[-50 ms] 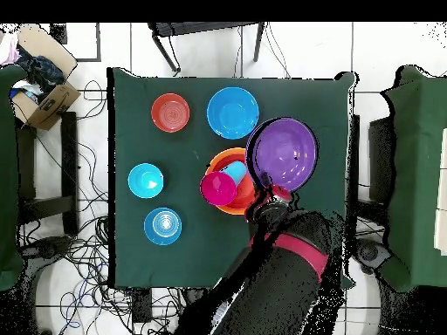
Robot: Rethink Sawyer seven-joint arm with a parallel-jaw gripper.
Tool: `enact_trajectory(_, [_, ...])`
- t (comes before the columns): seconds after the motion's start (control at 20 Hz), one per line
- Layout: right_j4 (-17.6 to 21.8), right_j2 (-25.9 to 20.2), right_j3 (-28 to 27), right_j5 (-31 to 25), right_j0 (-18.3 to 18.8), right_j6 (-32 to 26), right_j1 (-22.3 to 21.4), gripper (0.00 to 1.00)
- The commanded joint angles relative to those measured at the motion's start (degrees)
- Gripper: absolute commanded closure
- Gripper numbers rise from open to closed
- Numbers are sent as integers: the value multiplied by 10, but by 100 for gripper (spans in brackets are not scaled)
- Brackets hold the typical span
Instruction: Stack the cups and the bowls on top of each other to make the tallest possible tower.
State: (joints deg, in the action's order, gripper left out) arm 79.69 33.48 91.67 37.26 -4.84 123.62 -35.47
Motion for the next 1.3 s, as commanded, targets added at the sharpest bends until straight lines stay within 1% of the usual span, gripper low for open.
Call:
enact_trajectory(0.05, [-95, -87, 32, -3, 17, -43, 18, 100])
enact_trajectory(0.15, [-116, -86, 33, 3, 20, -66, 23, 100])
enact_trajectory(0.25, [-122, -87, 34, 4, 15, -71, 31, 100])
enact_trajectory(0.35, [-125, -90, 35, 2, 6, -64, 38, 100])
enact_trajectory(0.4, [-137, -89, 37, 5, 4, -73, 40, 100])
enact_trajectory(0.55, [-195, -81, 40, 17, -1, -112, 53, 100])
enact_trajectory(0.6, [-201, -82, 38, 14, -4, -99, 56, 100])
enact_trajectory(0.75, [-174, -90, 32, -7, -20, -16, 44, 100])
enact_trajectory(0.85, [-154, -93, 25, -26, -35, 18, 37, 100])
enact_trajectory(0.95, [-140, -101, 17, -37, -41, 49, 32, 100])
enact_trajectory(1.15, [-72, -131, 6, -67, -52, 185, 10, 100])
enact_trajectory(1.3, [-36, -142, -1, -95, -72, 247, -6, 100])
